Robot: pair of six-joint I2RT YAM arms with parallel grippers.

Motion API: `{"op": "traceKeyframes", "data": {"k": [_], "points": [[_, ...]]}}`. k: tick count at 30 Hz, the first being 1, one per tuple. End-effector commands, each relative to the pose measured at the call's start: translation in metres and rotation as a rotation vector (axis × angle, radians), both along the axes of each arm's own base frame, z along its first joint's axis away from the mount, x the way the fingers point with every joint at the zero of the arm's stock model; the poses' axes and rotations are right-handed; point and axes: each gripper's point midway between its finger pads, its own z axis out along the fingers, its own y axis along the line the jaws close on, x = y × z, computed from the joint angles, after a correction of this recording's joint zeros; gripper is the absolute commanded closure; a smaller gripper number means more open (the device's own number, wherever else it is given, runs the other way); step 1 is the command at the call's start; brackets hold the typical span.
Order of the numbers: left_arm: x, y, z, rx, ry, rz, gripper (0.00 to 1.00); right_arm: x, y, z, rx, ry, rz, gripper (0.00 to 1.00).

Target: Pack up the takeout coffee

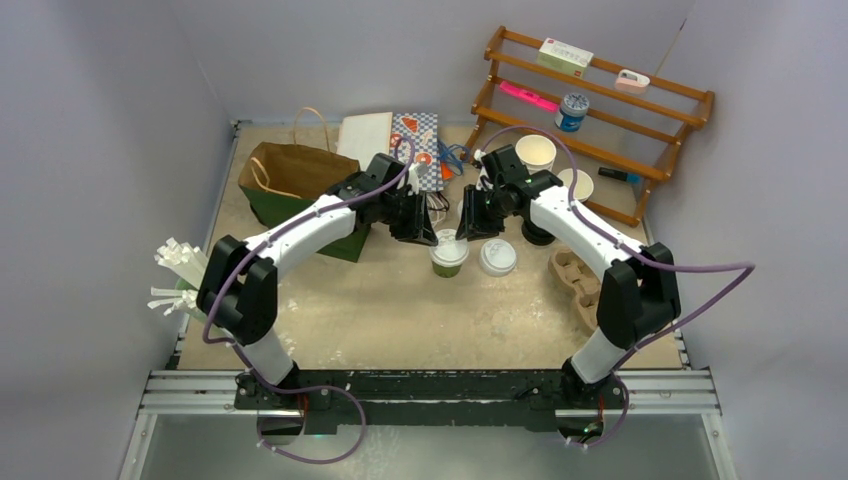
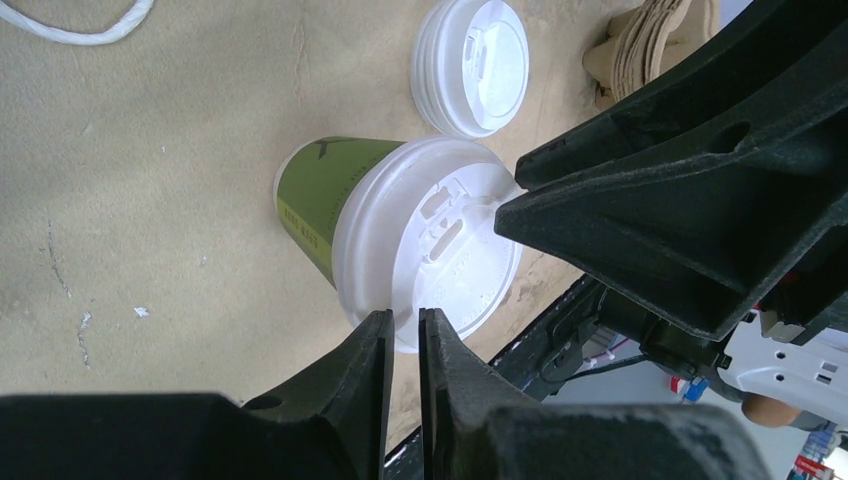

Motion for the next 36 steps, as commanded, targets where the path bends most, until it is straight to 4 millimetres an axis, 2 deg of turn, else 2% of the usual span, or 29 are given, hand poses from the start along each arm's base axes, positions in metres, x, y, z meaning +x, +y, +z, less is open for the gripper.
{"op": "traceKeyframes", "data": {"k": [1, 14, 36], "points": [[-0.001, -0.004, -0.006, -0.009, 0.006, -0.018, 0.82, 0.001, 0.007, 0.006, 0.027, -0.01, 0.031, 0.66], [-0.002, -0.001, -0.014, 0.012, 0.015, -0.022, 0.83, -0.009, 0.001, 0.0, 0.007, 0.03, 0.016, 0.69], [-0.012, 0.009, -0.039, 0.06, 0.04, -0.028, 0.82, -0.02, -0.004, -0.018, -0.015, 0.082, 0.005, 0.66]]}}
